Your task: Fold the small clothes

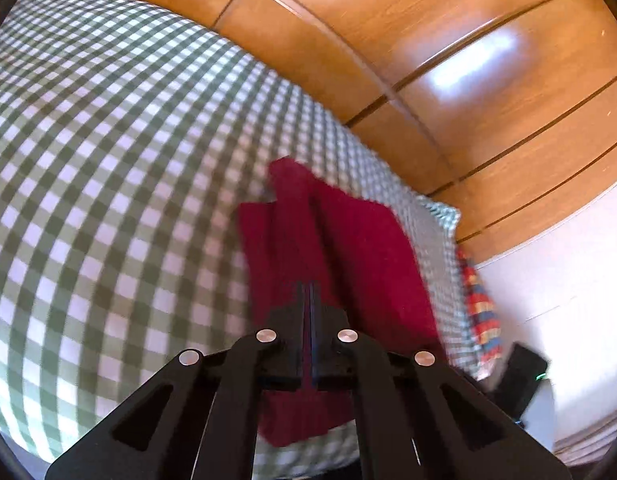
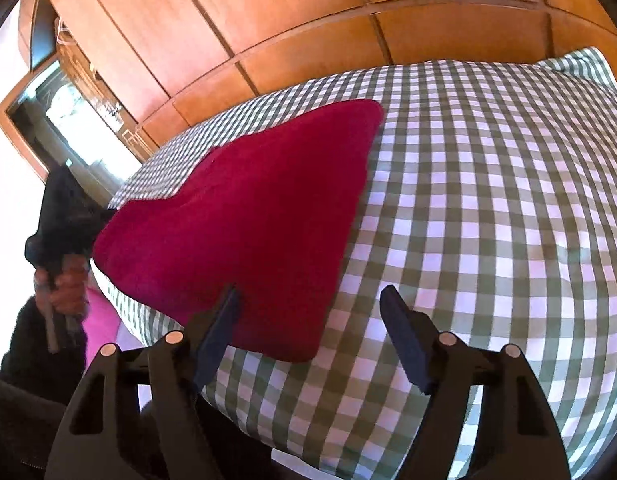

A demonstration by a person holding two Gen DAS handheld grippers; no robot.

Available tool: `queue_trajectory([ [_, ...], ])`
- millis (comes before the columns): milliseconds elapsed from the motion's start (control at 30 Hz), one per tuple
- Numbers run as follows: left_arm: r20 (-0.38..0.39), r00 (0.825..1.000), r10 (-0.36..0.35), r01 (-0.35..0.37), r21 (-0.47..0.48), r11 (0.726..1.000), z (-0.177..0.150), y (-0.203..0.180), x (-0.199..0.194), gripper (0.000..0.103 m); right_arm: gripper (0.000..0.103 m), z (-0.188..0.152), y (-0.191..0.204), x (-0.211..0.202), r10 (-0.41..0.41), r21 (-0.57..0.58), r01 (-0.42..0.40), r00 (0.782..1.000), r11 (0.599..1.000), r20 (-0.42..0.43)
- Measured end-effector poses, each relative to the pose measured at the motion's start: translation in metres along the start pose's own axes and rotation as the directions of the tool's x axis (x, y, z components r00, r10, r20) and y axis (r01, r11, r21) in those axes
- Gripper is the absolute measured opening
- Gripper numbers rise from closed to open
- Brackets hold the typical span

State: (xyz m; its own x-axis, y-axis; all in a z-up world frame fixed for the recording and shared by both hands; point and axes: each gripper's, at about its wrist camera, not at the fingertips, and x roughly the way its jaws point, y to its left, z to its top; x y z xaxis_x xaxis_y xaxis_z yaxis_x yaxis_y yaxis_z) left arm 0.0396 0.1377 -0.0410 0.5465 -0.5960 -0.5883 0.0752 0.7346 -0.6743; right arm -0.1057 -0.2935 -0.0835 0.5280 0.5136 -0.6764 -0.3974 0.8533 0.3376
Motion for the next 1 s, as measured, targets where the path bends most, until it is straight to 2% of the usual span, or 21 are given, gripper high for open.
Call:
queue_trajectory([
  [33,0.000,1.000,-0.014,0.014,0.001,1.000,0.004,-0.006,0.000,0.010,0.075,-0.001,0.001,0.001,0.001,0.001,-0.001,1.000,1.000,0.001],
  [100,-0.025,0.997,-0.076,0.076,-0.025,0.997,0.013,-0.018,0.008,0.040,0.077,-0.003,0.000,-0.001,-0.007,0.002,0.007,1.000,1.000,0.004],
  [167,-0.057,0.990,-0.125,0.122,-0.061,0.991,0.020,-0.026,0.021,0.045,0.078,-0.001,0.000,0.001,-0.010,0.002,0.010,1.000,1.000,0.007],
  [300,-0.140,0.987,-0.075,0.078,0.021,0.997,0.021,-0.052,0.051,0.045,0.079,0.001,0.001,0.004,-0.016,-0.012,0.016,1.000,1.000,0.012],
  [367,-0.177,0.984,-0.002,0.013,0.060,0.998,0.017,-0.059,0.069,0.045,0.080,0.002,0.001,0.006,-0.015,-0.014,0.015,1.000,1.000,0.013],
  [400,-0.198,0.979,0.053,-0.038,0.080,0.996,0.016,-0.059,0.082,0.039,0.081,0.002,0.000,0.007,-0.014,-0.015,0.015,1.000,1.000,0.013],
  [433,-0.211,0.975,0.077,-0.060,0.084,0.995,0.014,-0.056,0.088,0.029,0.081,0.003,0.000,0.009,-0.012,-0.016,0.013,1.000,1.000,0.014],
  [467,-0.216,0.972,0.091,-0.073,0.090,0.993,0.012,-0.053,0.093,0.015,0.082,0.003,0.000,0.011,-0.011,-0.016,0.011,1.000,1.000,0.014],
  [500,-0.197,0.976,0.094,-0.076,0.098,0.992,0.010,-0.054,0.091,0.012,0.082,0.004,-0.001,0.012,-0.011,-0.019,0.011,1.000,1.000,0.014],
  [567,-0.096,0.994,0.056,-0.042,0.138,0.990,0.008,-0.065,0.067,0.011,0.081,0.005,0.003,0.010,-0.023,-0.048,0.024,0.999,0.999,0.030],
  [633,-0.017,1.000,0.026,-0.023,0.170,0.985,0.007,-0.074,0.038,0.011,0.081,0.004,0.009,0.005,-0.025,-0.084,0.030,0.998,0.996,0.055],
  [700,0.036,0.998,0.053,-0.059,0.202,0.978,0.003,-0.075,0.018,0.011,0.081,0.003,0.018,0.004,-0.012,-0.121,0.020,0.998,0.992,0.066],
  [767,0.038,0.992,0.117,-0.123,0.212,0.969,0.000,-0.062,0.015,0.011,0.081,0.001,0.030,0.013,-0.004,-0.164,0.012,0.999,0.986,0.048],
  [833,0.002,0.983,0.181,-0.179,0.182,0.967,-0.005,-0.041,0.027,0.011,0.081,-0.002,0.040,0.029,-0.005,-0.198,0.007,1.000,0.980,0.011],
  [867,-0.011,0.970,0.242,-0.236,0.182,0.955,-0.008,-0.030,0.038,0.011,0.081,-0.003,0.043,0.035,-0.016,-0.210,0.015,1.000,0.978,-0.003],
  [900,-0.028,0.964,0.265,-0.257,0.161,0.953,-0.012,-0.020,0.047,0.013,0.081,-0.005,0.046,0.042,-0.033,-0.223,0.029,0.999,0.974,-0.016],
  [1000,-0.005,0.976,0.218,-0.216,0.098,0.971,-0.017,-0.009,0.040,0.020,0.081,-0.006,0.051,0.057,-0.062,-0.235,0.049,0.997,0.971,-0.046],
])
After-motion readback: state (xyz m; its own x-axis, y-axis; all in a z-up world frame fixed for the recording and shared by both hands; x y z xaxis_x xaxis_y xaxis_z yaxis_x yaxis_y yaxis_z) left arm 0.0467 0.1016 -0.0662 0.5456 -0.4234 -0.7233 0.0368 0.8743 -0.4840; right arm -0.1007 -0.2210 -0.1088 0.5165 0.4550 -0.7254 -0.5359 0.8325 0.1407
